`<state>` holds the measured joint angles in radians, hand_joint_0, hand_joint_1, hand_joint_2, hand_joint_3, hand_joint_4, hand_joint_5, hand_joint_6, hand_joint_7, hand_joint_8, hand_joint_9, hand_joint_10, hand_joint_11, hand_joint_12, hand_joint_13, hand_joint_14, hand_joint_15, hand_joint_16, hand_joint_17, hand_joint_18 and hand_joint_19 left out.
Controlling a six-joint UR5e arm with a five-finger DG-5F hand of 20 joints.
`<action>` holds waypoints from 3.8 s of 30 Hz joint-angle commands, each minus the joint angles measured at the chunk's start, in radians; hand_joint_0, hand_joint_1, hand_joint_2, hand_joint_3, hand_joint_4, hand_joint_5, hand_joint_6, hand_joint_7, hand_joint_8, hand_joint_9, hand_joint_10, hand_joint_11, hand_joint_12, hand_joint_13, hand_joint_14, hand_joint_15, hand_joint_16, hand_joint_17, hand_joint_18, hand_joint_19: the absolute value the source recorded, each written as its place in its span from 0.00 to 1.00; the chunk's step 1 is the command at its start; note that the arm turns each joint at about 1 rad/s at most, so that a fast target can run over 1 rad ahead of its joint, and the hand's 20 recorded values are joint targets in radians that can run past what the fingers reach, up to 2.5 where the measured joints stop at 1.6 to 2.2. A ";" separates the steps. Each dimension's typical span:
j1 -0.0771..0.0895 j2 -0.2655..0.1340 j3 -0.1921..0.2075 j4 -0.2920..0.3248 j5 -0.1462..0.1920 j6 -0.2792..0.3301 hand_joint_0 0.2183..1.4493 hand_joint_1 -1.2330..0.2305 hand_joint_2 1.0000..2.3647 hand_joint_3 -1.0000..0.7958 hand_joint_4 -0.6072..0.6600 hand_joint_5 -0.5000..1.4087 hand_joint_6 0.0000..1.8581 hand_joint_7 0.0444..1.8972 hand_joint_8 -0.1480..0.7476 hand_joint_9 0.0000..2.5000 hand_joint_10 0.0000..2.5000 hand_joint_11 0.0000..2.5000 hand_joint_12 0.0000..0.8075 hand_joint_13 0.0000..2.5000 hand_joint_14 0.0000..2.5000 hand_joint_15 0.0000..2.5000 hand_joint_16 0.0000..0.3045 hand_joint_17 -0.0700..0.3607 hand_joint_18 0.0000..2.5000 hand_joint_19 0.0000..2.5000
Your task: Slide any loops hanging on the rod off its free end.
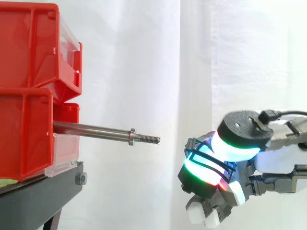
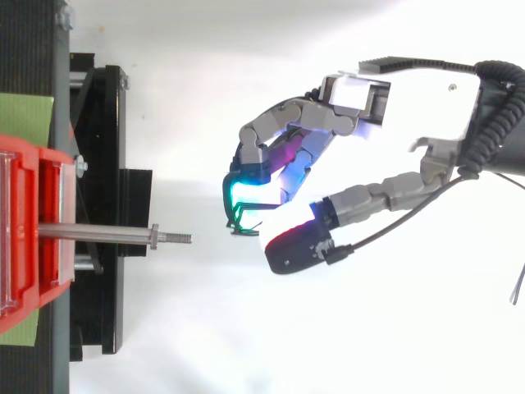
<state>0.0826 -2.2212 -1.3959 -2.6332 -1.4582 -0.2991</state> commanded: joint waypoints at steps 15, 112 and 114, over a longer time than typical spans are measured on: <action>0.000 0.000 0.000 -0.001 0.007 0.000 0.31 0.37 0.01 0.42 0.67 0.19 0.47 0.73 0.56 0.40 0.01 0.24 0.45 0.30 0.00 0.09 0.17 0.43 0.28 0.13; 0.008 -0.002 0.000 -0.005 0.024 -0.020 0.30 0.39 0.00 0.53 0.60 0.20 0.47 0.70 0.61 0.42 0.00 0.22 0.52 0.32 0.00 0.11 0.22 0.51 0.27 0.15; 0.008 -0.002 0.000 -0.005 0.024 -0.020 0.30 0.39 0.00 0.52 0.60 0.20 0.47 0.70 0.61 0.42 0.00 0.22 0.52 0.32 0.00 0.11 0.22 0.51 0.27 0.15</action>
<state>0.0905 -2.2218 -1.3963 -2.6384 -1.4343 -0.3191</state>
